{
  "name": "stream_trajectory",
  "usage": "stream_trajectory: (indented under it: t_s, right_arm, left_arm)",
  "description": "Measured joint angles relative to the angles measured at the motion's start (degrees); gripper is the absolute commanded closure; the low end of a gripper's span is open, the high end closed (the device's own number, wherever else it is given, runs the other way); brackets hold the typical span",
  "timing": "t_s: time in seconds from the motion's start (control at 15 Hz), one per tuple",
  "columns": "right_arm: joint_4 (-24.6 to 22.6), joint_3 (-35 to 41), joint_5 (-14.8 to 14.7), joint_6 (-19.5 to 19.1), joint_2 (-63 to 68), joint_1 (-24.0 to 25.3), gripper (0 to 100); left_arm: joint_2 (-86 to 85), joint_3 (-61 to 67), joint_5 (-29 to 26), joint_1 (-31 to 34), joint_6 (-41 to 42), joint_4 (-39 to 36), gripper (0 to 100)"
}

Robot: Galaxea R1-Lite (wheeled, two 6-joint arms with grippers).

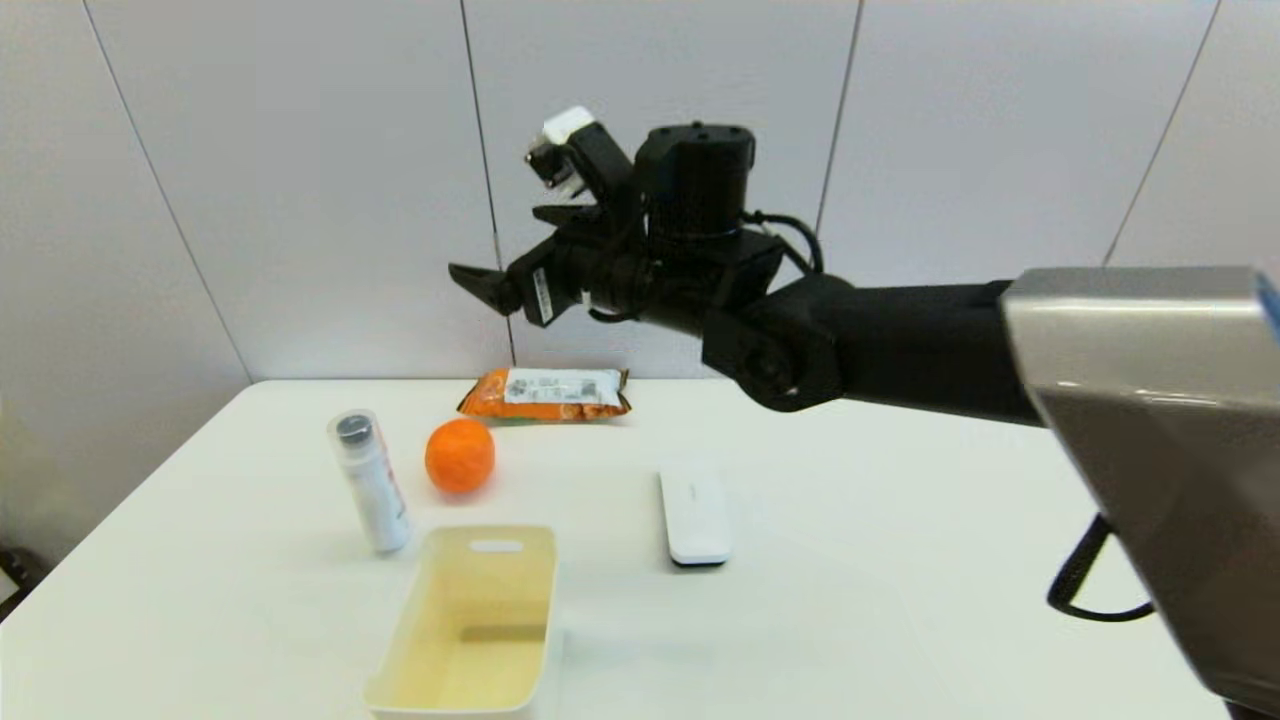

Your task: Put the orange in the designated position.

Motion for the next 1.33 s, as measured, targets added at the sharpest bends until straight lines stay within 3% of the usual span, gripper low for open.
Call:
stream_trajectory:
  t_s: [0.27,0.6,0.67,1.0,1.33]
  right_arm:
    - [5.8,4.5,-1.0,0.2,-11.7,-1.7,0]
    - [15.0,13.1,-10.9,3.5,-27.3,-4.9,0]
    - [16.7,14.7,-11.8,4.3,-30.0,-6.1,0]
    - [23.0,25.4,-12.2,6.0,-43.0,-17.5,0]
    - [23.0,40.6,-12.1,8.6,-55.5,-26.2,0]
  left_arm:
    - [0.0,0.0,0.0,0.0,0.0,0.0,0]
    - [0.0,0.0,0.0,0.0,0.0,0.0,0]
    - [0.0,0.0,0.0,0.0,0.0,0.0,0]
    - [0.0,0.0,0.0,0.0,0.0,0.0,0]
    - [0.0,0.0,0.0,0.0,0.0,0.0,0]
